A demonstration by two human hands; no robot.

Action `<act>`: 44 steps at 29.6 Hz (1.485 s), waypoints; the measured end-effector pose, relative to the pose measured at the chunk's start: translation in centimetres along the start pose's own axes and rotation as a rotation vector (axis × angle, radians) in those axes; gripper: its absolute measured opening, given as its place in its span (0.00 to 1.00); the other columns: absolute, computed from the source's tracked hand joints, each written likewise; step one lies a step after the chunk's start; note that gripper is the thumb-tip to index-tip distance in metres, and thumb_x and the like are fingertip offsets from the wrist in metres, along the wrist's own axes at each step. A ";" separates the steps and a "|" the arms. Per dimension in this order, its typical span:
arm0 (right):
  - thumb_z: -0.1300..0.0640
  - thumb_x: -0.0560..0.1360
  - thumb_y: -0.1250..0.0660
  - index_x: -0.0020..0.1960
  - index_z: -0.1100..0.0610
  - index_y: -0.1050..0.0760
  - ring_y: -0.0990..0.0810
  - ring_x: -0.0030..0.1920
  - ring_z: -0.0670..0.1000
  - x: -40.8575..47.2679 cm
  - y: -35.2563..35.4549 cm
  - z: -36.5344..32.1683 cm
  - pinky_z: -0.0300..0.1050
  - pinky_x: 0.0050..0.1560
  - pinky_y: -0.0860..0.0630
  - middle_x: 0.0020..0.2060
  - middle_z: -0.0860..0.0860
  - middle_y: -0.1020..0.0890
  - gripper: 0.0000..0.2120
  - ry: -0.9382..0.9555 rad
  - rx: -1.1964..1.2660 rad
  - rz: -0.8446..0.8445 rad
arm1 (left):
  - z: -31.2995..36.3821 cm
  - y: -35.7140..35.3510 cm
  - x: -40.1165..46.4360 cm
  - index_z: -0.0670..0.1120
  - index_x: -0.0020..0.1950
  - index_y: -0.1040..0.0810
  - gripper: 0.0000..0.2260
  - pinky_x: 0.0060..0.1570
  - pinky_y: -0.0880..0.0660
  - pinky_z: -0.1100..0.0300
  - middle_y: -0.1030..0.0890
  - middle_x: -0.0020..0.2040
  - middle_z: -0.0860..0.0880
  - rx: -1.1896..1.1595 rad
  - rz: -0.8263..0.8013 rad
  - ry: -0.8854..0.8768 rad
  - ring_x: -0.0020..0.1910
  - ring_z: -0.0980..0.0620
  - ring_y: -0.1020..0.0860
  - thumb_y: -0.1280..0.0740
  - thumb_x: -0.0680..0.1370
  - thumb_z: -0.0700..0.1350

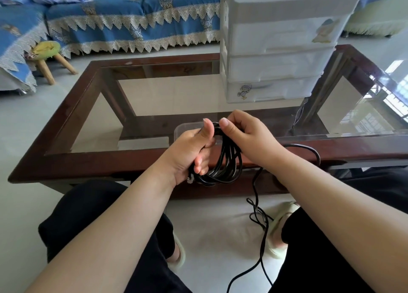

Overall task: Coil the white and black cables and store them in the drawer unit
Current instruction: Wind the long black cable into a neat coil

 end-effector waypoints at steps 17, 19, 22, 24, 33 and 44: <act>0.51 0.74 0.30 0.37 0.51 0.28 0.34 0.26 0.41 1.4 3.8 0.9 0.37 0.31 0.34 0.26 0.44 0.28 0.10 0.014 0.081 0.118 | 0.7 -1.5 0.5 0.44 0.39 0.31 0.18 0.22 0.31 0.65 0.31 0.19 0.53 -0.184 -0.276 0.011 0.16 0.58 0.32 0.30 0.70 0.57; 0.50 0.74 0.31 0.37 0.51 0.28 0.35 0.25 0.41 1.2 3.5 1.1 0.36 0.30 0.35 0.26 0.45 0.29 0.10 0.011 0.075 0.158 | 0.5 -1.4 0.5 0.44 0.40 0.31 0.17 0.25 0.28 0.64 0.28 0.21 0.53 -0.177 -0.258 -0.008 0.19 0.57 0.28 0.29 0.69 0.54; 0.47 0.73 0.31 0.39 0.54 0.28 0.35 0.26 0.41 1.0 3.4 1.6 0.32 0.28 0.37 0.27 0.45 0.30 0.12 -0.017 0.008 0.214 | 0.2 -1.6 0.5 0.44 0.40 0.32 0.16 0.26 0.28 0.64 0.28 0.21 0.53 -0.217 -0.235 0.009 0.20 0.57 0.28 0.30 0.69 0.54; 0.45 0.73 0.32 0.39 0.55 0.29 0.35 0.26 0.40 1.0 3.3 1.8 0.31 0.27 0.38 0.27 0.44 0.30 0.15 -0.032 -0.032 0.239 | 0.2 -1.7 0.6 0.45 0.39 0.31 0.17 0.22 0.31 0.65 0.32 0.19 0.54 -0.282 -0.263 0.055 0.17 0.59 0.32 0.31 0.71 0.57; 0.45 0.72 0.31 0.41 0.53 0.31 0.32 0.30 0.41 0.1 3.4 1.4 0.37 0.34 0.32 0.30 0.44 0.28 0.14 0.021 -0.002 0.370 | 0.1 -1.5 0.6 0.44 0.40 0.32 0.15 0.18 0.37 0.67 0.27 0.24 0.51 -0.142 -0.205 0.111 0.16 0.59 0.37 0.27 0.73 0.50; 0.40 0.76 0.41 0.43 0.53 0.31 0.24 0.38 0.54 0.8 0.8 4.5 0.47 0.38 0.29 0.36 0.48 0.22 0.16 -0.173 -0.553 -0.093 | 3.4 2.6 0.6 0.49 0.26 0.32 0.19 0.15 0.41 0.69 0.36 0.19 0.55 -0.500 0.000 -0.123 0.16 0.60 0.38 0.38 0.77 0.51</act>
Point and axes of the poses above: each hand's wrist, its own x-axis towards the middle knuckle, its own y-axis out of the back of the hand, z = x × y, the point moved 6 cm from there along x, towards the middle knuckle
